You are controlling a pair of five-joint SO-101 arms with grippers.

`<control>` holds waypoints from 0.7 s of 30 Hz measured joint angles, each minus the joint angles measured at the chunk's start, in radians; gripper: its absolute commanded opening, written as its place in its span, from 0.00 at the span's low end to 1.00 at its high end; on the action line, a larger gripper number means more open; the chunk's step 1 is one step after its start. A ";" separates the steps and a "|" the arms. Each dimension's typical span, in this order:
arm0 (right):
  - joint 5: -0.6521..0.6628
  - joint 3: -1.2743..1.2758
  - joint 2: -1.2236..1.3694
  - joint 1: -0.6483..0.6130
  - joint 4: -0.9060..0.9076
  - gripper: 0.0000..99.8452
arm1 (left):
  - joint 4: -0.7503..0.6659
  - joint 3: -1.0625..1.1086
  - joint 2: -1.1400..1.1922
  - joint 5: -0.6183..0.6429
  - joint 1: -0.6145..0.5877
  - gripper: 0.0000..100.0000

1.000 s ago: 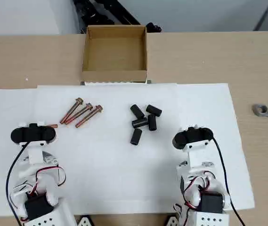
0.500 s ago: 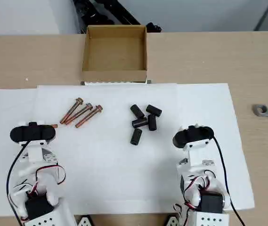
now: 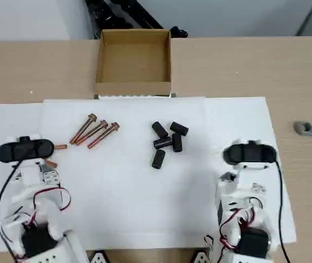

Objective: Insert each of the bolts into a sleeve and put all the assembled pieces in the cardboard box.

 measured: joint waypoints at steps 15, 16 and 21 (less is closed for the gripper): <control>-0.003 -0.606 0.870 0.017 0.032 0.00 | 0.150 -0.802 1.172 0.203 -0.002 0.05; -0.003 -0.669 0.942 -0.003 0.052 0.00 | 0.153 -0.807 1.177 0.210 -0.002 0.05; 0.084 -0.904 1.189 -0.152 0.157 0.00 | 0.153 -0.804 1.172 0.221 -0.003 0.05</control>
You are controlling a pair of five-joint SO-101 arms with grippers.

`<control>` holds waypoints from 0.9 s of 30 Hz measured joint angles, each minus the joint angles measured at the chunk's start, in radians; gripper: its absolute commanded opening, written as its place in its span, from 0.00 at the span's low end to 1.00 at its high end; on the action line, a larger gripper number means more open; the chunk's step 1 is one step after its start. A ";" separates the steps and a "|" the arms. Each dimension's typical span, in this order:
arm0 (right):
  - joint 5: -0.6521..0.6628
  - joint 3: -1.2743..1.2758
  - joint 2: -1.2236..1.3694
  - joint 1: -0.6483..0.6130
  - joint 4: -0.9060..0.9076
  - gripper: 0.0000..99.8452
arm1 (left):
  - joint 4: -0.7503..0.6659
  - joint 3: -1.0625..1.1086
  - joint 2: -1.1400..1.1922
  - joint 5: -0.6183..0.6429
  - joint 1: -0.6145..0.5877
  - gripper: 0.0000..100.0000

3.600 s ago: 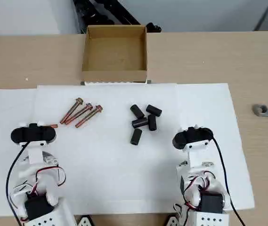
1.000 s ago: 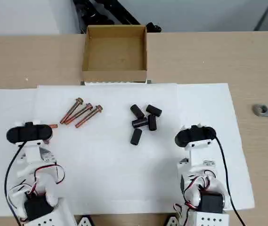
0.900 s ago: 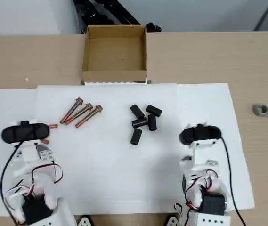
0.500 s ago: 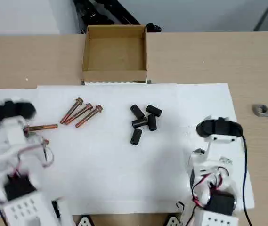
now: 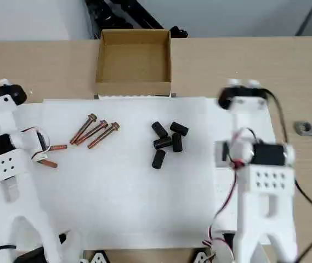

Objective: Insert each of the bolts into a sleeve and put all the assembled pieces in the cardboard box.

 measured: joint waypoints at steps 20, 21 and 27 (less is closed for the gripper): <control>0.097 -0.129 0.206 -0.132 0.068 0.08 | 0.008 0.095 -0.040 0.038 0.000 0.07; 0.104 -0.140 0.224 -0.132 0.071 0.08 | 0.009 0.089 -0.037 0.040 0.000 0.07; 0.149 -0.216 0.325 -0.133 0.083 0.07 | 0.037 -0.017 0.158 0.094 -0.049 0.07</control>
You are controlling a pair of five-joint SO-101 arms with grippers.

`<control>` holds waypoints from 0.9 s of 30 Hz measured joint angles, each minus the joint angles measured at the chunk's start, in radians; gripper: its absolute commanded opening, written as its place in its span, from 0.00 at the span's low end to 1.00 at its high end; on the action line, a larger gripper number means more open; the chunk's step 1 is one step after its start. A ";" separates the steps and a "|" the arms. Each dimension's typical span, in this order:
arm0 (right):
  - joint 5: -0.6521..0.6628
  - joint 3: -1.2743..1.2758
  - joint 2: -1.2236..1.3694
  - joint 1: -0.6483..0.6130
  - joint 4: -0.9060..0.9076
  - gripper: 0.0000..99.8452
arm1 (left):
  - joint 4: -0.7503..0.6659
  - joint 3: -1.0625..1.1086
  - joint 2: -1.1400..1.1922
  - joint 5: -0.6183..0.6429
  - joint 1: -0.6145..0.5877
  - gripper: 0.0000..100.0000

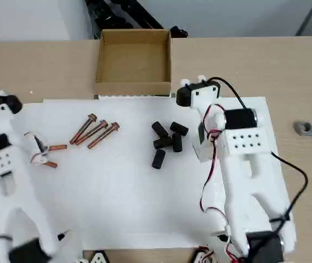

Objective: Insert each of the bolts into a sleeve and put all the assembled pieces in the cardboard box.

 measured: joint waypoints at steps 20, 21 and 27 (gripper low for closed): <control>-0.043 -0.118 -0.152 -0.060 0.025 0.08 | 0.021 -0.092 0.172 0.029 0.069 0.06; -0.052 -0.118 -0.173 -0.057 0.025 0.08 | 0.021 -0.092 0.172 0.029 0.069 0.06; -0.133 -0.118 -0.236 -0.028 0.025 0.08 | 0.021 -0.092 0.172 0.031 0.068 0.06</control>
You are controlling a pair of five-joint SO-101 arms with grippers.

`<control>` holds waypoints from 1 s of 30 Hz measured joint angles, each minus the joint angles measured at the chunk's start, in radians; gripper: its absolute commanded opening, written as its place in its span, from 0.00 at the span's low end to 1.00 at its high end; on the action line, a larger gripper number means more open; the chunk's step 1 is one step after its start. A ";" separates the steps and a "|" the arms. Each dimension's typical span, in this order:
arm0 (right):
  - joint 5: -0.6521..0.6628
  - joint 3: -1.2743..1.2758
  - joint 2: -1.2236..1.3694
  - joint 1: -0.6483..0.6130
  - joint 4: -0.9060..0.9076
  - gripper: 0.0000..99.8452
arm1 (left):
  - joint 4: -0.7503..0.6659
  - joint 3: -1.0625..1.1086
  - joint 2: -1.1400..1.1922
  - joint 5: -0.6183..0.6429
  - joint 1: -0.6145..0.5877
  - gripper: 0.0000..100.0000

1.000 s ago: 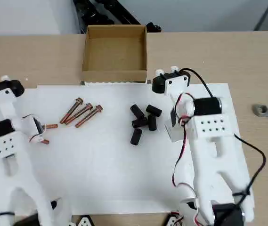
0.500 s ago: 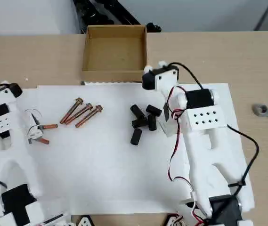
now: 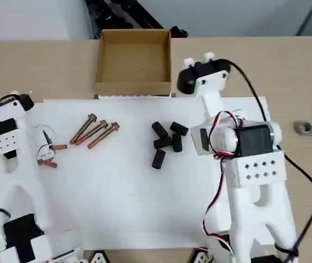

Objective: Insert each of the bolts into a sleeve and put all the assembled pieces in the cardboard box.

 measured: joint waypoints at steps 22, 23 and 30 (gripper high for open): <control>-0.038 0.049 -0.041 0.058 -0.021 0.02 | 0.000 0.000 0.000 -0.023 0.000 0.06; -0.038 0.049 -0.048 0.057 -0.021 0.02 | 0.000 0.000 0.000 -0.023 0.000 0.06; -0.098 0.063 -0.057 0.057 -0.008 0.03 | 0.000 0.000 0.000 -0.023 0.000 0.06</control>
